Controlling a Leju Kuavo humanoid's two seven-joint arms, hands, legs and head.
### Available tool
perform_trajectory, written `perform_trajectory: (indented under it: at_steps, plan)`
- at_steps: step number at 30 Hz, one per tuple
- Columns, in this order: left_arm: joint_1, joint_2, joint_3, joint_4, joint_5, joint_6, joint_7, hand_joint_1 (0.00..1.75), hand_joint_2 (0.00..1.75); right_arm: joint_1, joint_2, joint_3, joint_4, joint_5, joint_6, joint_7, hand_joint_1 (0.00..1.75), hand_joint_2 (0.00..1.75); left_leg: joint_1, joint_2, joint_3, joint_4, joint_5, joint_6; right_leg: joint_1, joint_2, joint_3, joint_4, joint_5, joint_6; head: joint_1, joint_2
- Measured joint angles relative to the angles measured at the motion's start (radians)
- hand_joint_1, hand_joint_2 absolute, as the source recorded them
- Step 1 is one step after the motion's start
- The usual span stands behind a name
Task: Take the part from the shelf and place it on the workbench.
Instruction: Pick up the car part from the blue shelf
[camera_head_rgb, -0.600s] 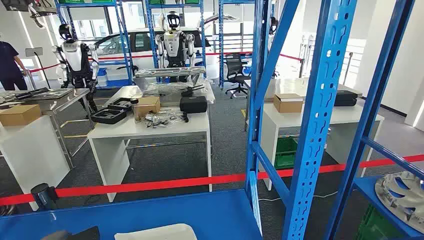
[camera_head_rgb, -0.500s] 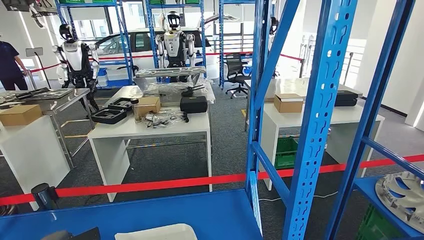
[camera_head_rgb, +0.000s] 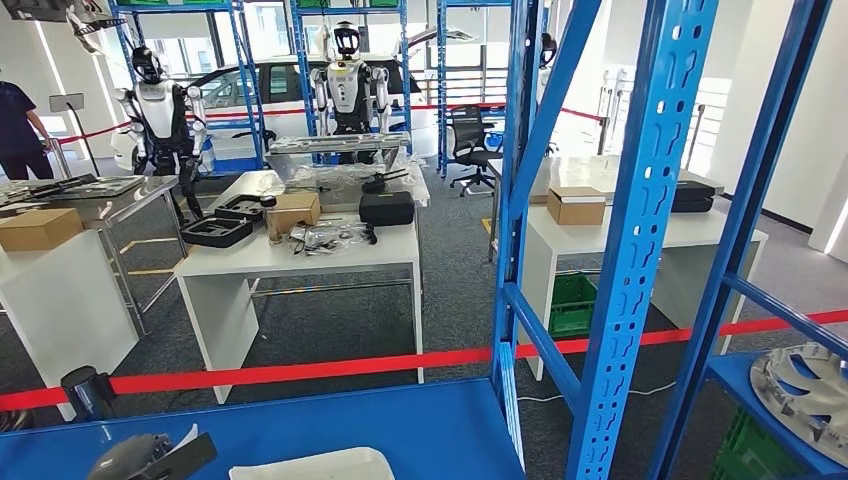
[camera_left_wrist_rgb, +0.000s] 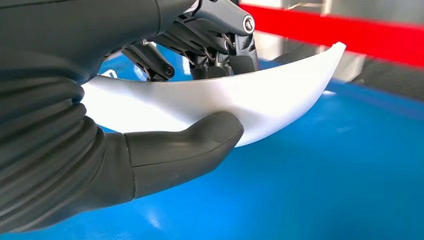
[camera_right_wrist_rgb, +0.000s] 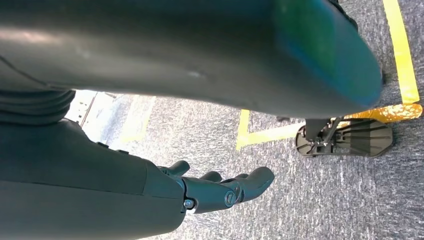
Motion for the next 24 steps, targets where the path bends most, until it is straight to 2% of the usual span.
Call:
perform_trajectory:
  at_steps: [3,7,10,14,16,17,18,20,21,22,23,24]
  plan:
    - [0.001,-0.016,0.051,-0.040,0.132,0.041,-0.142,1.75,1.75,-0.001,0.000,-0.001,0.000,0.000,0.000,0.000,0.00,0.00,0.000,0.000,0.000,0.000,0.000,0.000,0.000,0.000,0.000,0.000,0.000,0.000,0.000,0.000]
    - [0.018,-0.045,0.128,-0.183,0.319,0.014,-0.281,1.75,1.75,0.001,0.000,-0.003,0.000,-0.002,-0.001,0.000,0.00,0.00,0.000,0.000,0.000,0.000,0.000,0.000,0.000,0.000,0.000,0.000,0.000,0.000,0.000,0.000]
    - [0.068,-0.071,0.159,-0.370,0.469,-0.032,-0.314,1.75,1.75,0.003,0.000,-0.006,0.000,-0.007,-0.004,0.000,0.00,0.00,-0.001,0.000,-0.001,0.002,-0.002,0.002,-0.002,0.000,0.001,-0.002,0.000,0.001,0.000,0.000]
    - [0.159,-0.099,0.177,-0.646,0.670,-0.113,-0.312,1.75,1.75,0.009,0.005,-0.016,0.000,-0.014,-0.005,0.000,0.00,0.00,-0.005,0.001,-0.002,0.006,-0.008,0.020,-0.007,0.000,0.004,-0.007,0.002,0.013,0.000,0.000]
    - [0.192,-0.107,0.182,-0.761,0.722,-0.132,-0.307,1.75,1.75,0.011,0.006,-0.022,0.000,-0.015,-0.005,0.000,0.00,0.00,0.001,0.004,0.008,-0.012,0.005,0.027,-0.003,0.001,0.008,-0.009,-0.001,0.021,0.000,0.000]
    - [0.202,-0.111,0.186,-0.806,0.736,-0.137,-0.306,1.75,1.75,0.012,0.007,-0.024,0.000,-0.015,-0.005,0.000,0.00,0.00,0.005,0.006,0.014,-0.024,0.014,0.032,-0.001,0.002,0.004,0.003,-0.014,0.025,0.000,0.000]
    - [0.212,-0.116,0.188,-0.843,0.746,-0.140,-0.307,1.75,1.75,0.012,0.007,-0.026,0.000,-0.015,-0.006,0.000,0.00,0.00,0.009,0.008,0.019,-0.033,0.021,0.035,-0.001,0.001,-0.008,0.036,-0.040,0.029,0.001,0.000]
    - [0.235,-0.125,0.191,-0.908,0.763,-0.147,-0.308,1.75,1.75,0.013,0.007,-0.029,0.000,-0.015,-0.007,0.000,0.00,0.00,0.012,0.010,0.018,-0.037,0.025,0.039,-0.006,0.000,-0.055,0.155,-0.112,0.034,0.003,0.000]
    - [0.248,-0.130,0.191,-0.940,0.769,-0.150,-0.306,1.75,1.75,0.013,0.007,-0.029,0.000,-0.015,-0.007,0.000,0.00,0.00,0.012,0.010,0.016,-0.035,0.025,0.038,-0.010,0.000,-0.077,0.213,-0.137,0.039,0.004,0.000]
    - [0.262,-0.135,0.191,-0.968,0.774,-0.153,-0.302,1.75,1.75,0.014,0.007,-0.029,0.000,-0.014,-0.008,0.000,0.00,0.00,0.014,0.010,0.012,-0.031,0.024,0.037,-0.014,-0.001,-0.087,0.244,-0.144,0.044,0.004,0.000]
    - [0.273,-0.139,0.191,-0.994,0.778,-0.155,-0.298,1.75,1.75,0.013,0.006,-0.029,0.000,-0.014,-0.008,0.000,0.00,0.00,0.017,0.010,0.008,-0.026,0.023,0.034,-0.019,-0.001,-0.078,0.238,-0.133,0.049,0.004,0.000]
    - [0.282,-0.143,0.191,-1.016,0.780,-0.156,-0.295,1.75,1.75,0.013,0.006,-0.030,0.000,-0.014,-0.008,0.000,0.00,0.00,0.022,0.010,0.003,-0.018,0.021,0.029,-0.023,-0.003,-0.052,0.196,-0.108,0.055,0.004,0.000]
